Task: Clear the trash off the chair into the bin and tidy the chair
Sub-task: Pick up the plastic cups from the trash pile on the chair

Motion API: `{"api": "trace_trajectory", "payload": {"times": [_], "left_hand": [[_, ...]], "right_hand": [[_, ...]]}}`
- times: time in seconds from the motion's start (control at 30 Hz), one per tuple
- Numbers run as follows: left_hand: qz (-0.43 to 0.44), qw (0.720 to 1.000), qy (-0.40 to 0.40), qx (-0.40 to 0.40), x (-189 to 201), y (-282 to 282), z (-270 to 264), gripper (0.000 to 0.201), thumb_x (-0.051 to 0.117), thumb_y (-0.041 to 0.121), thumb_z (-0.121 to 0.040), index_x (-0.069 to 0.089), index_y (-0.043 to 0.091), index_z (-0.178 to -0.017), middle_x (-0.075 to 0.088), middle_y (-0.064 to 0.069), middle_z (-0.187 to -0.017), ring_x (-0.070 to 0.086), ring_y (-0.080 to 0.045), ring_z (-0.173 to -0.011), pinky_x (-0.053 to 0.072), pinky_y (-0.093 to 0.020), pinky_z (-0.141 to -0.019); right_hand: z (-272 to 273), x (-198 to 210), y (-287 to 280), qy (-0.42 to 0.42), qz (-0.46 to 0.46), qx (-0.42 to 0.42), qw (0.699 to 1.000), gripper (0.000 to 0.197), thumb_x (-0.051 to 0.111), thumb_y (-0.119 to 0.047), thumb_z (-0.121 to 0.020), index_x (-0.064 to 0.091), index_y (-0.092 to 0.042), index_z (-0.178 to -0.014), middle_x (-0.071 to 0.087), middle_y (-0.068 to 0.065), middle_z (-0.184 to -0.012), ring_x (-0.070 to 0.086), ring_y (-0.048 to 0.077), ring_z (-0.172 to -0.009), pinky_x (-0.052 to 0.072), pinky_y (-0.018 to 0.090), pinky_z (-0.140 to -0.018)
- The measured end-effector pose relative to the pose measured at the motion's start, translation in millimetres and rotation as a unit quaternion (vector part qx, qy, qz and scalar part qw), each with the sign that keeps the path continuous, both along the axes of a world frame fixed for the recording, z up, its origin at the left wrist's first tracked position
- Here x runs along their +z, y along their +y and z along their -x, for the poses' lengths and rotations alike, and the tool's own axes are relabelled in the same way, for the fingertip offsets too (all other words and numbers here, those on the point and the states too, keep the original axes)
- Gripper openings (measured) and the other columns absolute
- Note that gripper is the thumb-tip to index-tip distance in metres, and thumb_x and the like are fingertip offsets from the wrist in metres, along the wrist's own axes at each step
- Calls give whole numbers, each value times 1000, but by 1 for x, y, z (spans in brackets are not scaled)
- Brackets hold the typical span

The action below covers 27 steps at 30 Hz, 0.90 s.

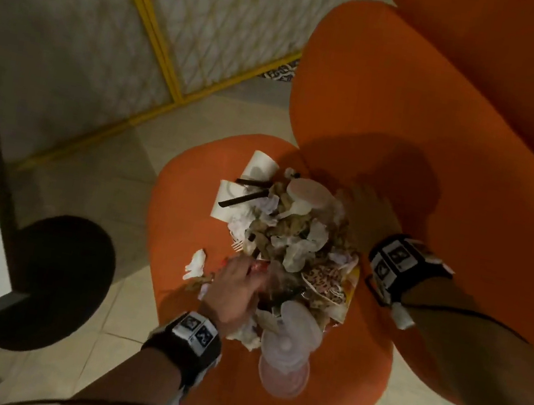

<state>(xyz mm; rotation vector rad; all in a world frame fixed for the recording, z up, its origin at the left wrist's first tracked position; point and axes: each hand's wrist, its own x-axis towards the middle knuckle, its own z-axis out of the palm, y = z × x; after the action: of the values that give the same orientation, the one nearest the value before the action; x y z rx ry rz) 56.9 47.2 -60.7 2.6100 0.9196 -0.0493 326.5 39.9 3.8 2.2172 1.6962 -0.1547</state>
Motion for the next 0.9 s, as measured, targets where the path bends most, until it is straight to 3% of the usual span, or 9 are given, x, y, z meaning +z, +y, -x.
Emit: {"api": "trace_trajectory", "payload": {"times": [0.1, 0.2, 0.3, 0.47, 0.57, 0.67, 0.73, 0.83, 0.9], "left_hand": [[19, 997, 66, -33, -18, 9, -16, 67, 69, 20, -71, 40, 29, -130, 47, -8, -125, 45, -32, -116, 45, -49, -94], [4, 994, 97, -48, -21, 12, -30, 63, 61, 23, -83, 32, 27, -139, 38, -4, -138, 36, -28, -127, 32, -47, -105], [-15, 991, 112, -67, -20, 17, -40, 63, 60, 26, -86, 30, 21, -141, 37, -3, -139, 34, -24, -128, 25, -42, -106], [6, 993, 106, -56, -16, 19, -42, 63, 64, 28, -82, 36, 21, -138, 44, -2, -136, 38, -25, -126, 24, -42, -107], [1, 996, 81, -45, -12, 17, -43, 60, 65, 36, -81, 40, 23, -134, 49, 0, -132, 43, -23, -124, 24, -43, -108], [22, 998, 54, -24, -2, 13, -43, 57, 63, 31, -83, 40, 21, -134, 51, 1, -133, 45, -21, -125, 21, -43, -111], [54, 998, 16, -11, 7, 11, -42, 54, 61, 22, -83, 41, 19, -133, 53, -1, -129, 49, -22, -120, 28, -39, -107], [113, 992, -50, 34, 20, 8, -37, 49, 63, 14, -81, 46, 16, -126, 55, -5, -121, 57, -26, -107, 47, -39, -89], [165, 978, -106, 75, 25, 4, -33, 52, 66, 11, -80, 47, 13, -128, 53, -9, -126, 56, -29, -108, 49, -40, -84]], "right_hand": [[-7, -9, 14, -30, 39, 22, 999, 79, 58, -21, -86, 10, -20, -149, 11, 7, -156, 20, 32, -138, 23, 47, -110], [-9, -13, 21, -22, 59, 30, 998, 69, 55, -19, -86, 21, -23, -146, 25, 6, -151, 26, 32, -133, 25, 47, -107], [-9, -9, 20, -53, 68, 31, 996, 55, 58, -22, -83, 40, -27, -135, 40, 5, -138, 33, 30, -127, 30, 45, -104], [-2, 18, 10, -64, 56, -18, 996, 41, 62, -33, -83, 54, -23, -122, 47, 9, -127, 38, 31, -120, 34, 44, -99], [1, 41, 2, -49, 29, -61, 997, 39, 58, -39, -86, 55, -19, -120, 45, 12, -128, 40, 33, -119, 36, 43, -95], [3, 65, -9, -11, 16, -89, 996, 36, 57, -28, -88, 53, -14, -121, 42, 16, -128, 44, 33, -116, 42, 41, -90], [7, 73, -19, 42, -34, -112, 992, 29, 53, -21, -89, 54, -9, -116, 45, 17, -125, 49, 34, -110, 45, 39, -83], [14, 74, -34, 80, -112, -152, 979, 24, 52, -16, -91, 56, -6, -112, 50, 19, -120, 53, 36, -102, 43, 40, -74], [21, 79, -45, 92, -151, -138, 975, 23, 54, -13, -90, 56, -8, -112, 50, 18, -119, 55, 37, -98, 43, 39, -70]]}}
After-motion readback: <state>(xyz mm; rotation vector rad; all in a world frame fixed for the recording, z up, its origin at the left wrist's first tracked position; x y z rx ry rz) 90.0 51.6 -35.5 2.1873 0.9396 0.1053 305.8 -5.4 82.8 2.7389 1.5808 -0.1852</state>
